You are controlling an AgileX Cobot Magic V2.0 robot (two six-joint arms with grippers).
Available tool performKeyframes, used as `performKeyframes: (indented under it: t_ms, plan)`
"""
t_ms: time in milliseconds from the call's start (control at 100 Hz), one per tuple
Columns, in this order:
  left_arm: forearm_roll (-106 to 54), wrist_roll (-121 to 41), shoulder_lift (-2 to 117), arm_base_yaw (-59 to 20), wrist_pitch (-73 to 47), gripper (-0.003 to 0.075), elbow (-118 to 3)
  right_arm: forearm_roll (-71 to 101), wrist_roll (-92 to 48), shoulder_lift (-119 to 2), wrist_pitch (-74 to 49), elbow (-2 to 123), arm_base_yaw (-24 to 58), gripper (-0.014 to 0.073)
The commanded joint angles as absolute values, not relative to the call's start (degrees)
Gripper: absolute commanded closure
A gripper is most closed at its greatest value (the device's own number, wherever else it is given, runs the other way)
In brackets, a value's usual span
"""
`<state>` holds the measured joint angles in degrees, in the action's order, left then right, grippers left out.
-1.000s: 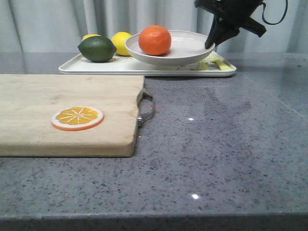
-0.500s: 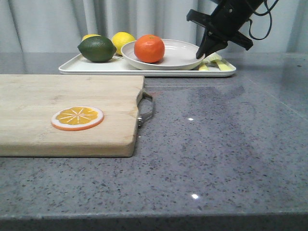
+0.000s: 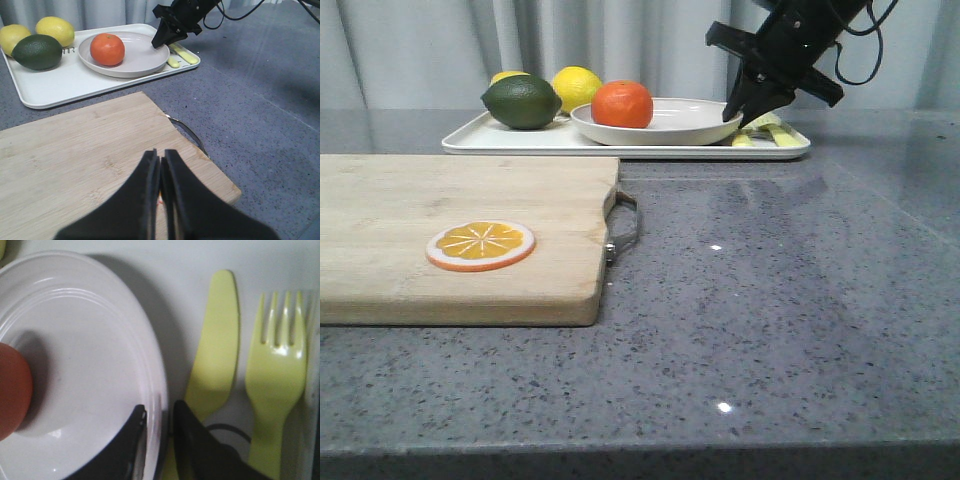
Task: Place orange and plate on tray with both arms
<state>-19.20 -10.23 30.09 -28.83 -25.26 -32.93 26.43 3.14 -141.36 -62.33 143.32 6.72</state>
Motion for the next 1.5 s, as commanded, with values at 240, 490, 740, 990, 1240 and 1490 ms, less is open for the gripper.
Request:
performKeyframes:
  t_ms: [240,490,740,990,1240,1490]
  plan:
    - [-20.3,-10.17,30.19,-28.65,-20.97,0.0739,-34.44,25.29,2.85,-135.5,-69.06,151.77,5.49,0.0418]
    - [-21.19,-9.73,30.19,-28.65,-20.97,0.0739,-34.44,24.55,3.5,-134.27,-76.69,155.47,3.59,0.0519]
    - [-21.29,-9.73,30.19,-28.65,-20.97,0.0739,-34.44,24.23,3.5,-129.15,-76.81,155.41,3.2,0.0652]
    - [-21.29,-9.73,30.19,-28.65,-21.33,0.0739,-34.44,23.42,3.5,-122.14,-76.81,149.1,3.2,0.0652]
    - [-21.42,-9.73,30.19,-28.65,-22.75,0.0739,-33.85,21.32,3.11,-114.29,-76.74,139.8,4.46,0.0652]
    - [-21.42,-9.73,30.19,-28.65,-22.99,0.0739,-32.23,16.13,3.05,-106.8,-76.74,134.21,7.28,0.0652]
